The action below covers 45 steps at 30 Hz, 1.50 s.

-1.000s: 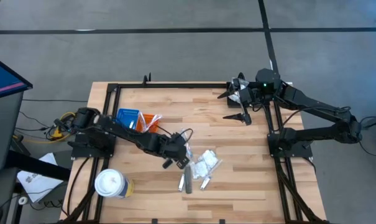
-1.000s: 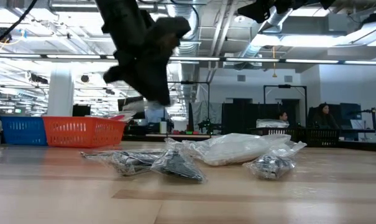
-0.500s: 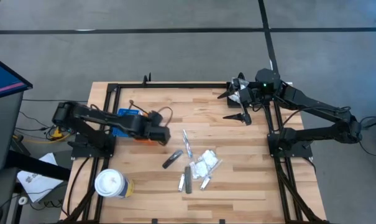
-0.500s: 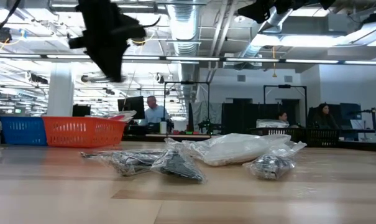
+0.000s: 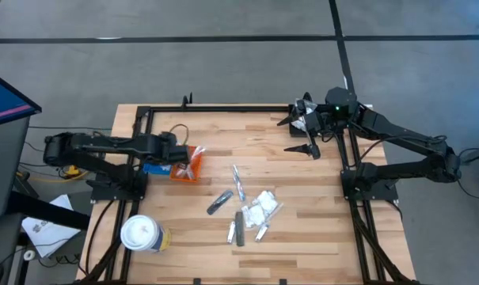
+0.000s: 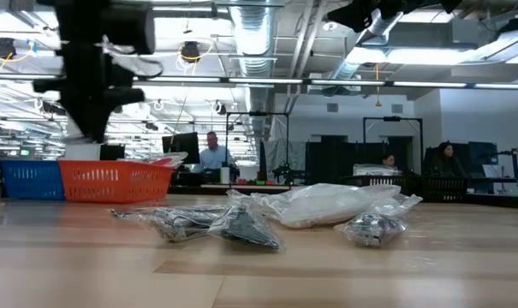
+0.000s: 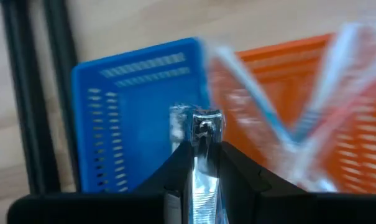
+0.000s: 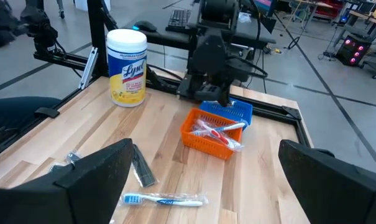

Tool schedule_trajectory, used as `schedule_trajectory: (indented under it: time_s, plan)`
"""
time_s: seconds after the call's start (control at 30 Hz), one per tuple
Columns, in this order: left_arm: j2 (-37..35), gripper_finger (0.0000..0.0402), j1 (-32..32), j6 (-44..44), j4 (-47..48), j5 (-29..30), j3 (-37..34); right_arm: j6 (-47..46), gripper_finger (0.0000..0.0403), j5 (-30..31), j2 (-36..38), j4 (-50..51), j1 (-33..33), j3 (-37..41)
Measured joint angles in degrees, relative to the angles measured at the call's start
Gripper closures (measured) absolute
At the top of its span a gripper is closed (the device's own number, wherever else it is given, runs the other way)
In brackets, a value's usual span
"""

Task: Pick & Place Travel size toiletries
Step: Put the silver nail cutter into the blue bin

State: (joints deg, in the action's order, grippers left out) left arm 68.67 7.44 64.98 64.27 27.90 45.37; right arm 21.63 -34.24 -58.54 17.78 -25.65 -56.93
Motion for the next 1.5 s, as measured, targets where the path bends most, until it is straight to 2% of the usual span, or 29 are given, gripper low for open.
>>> schedule_trajectory:
  time_s: [0.2,0.4,0.63,1.1,1.33,1.5]
  plan:
    - [-6.74,0.0347,4.36,0.48,-0.87,-0.11,-8.12,0.0,0.0006,0.0,0.0,-0.22,0.0,0.0]
    - [-8.78,0.0347,5.86,-2.08,-5.79,-0.23,-12.8,0.0,0.0006,0.0,0.0,-0.26,0.0,0.0]
    - [-8.27,0.0346,7.6,-5.89,-10.92,-0.25,-14.56,0.0,0.0005,0.0,0.0,-0.39,0.0,0.0]
    - [-8.26,0.033,13.66,-9.21,-12.11,-0.85,-17.17,0.87,0.0005,0.0,0.0,-0.26,0.02,0.0]
    - [-8.24,0.0328,14.04,-9.28,-12.6,-0.96,-18.19,0.87,0.0005,0.0,0.0,-0.26,0.0,0.0]
    - [-8.24,0.0311,14.04,-9.28,-13.28,-0.91,-18.19,0.85,0.0005,0.0,0.0,-0.26,0.0,0.0]
